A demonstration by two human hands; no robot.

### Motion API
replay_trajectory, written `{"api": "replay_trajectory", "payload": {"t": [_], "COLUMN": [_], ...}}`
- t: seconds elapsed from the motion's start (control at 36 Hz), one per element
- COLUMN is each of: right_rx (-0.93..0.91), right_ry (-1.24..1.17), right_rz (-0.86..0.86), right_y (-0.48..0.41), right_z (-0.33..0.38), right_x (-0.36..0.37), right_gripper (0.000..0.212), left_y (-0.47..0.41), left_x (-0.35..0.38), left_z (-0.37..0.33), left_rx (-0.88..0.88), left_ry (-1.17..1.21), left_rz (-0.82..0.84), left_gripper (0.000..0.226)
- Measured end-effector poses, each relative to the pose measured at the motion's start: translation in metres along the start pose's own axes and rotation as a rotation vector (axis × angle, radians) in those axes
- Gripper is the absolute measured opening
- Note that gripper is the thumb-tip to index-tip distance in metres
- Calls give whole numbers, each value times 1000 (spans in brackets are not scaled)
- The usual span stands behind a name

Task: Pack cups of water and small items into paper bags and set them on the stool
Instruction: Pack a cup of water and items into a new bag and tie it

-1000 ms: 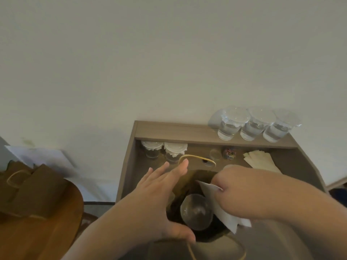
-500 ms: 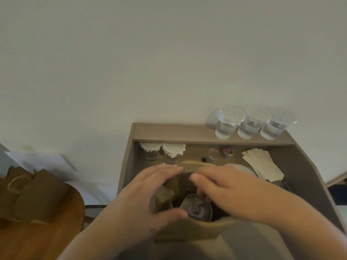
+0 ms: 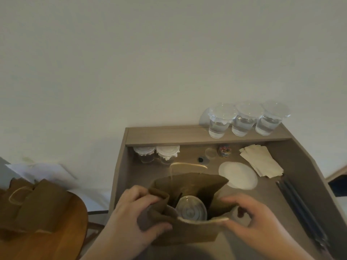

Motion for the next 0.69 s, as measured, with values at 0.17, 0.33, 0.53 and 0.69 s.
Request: {"api": "replay_trajectory", "payload": {"t": [0.17,0.33,0.53,0.69], "right_rx": [-158,-103,-176,-279], "right_ry": [153,-24,-80,24], "right_rz": [-181,-99,-103,132], "right_y": [-14,-25,-40,-57], "right_z": [6,15,11,21], "right_x": [4,-3,-5,-5], "right_gripper": [21,30,94,25], "left_y": [-6,-12,-12,-37], "left_x": [0,4,7,-11], "left_z": [0,-9,-9,-25], "left_rx": [58,33,-15,54], "left_ry": [22,183,149,-2], "left_rz": [-207,-256,-321,84], "left_gripper": [33,27,70,26]}}
Point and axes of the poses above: each hand's wrist, its own y-axis away from the middle knuckle, its own x-axis out of the palm, z = x × y, the point moved 3 cm from there along -y, towards the middle knuckle, and after that the axes turned 1 degree about -x, right-handed, at the moved point
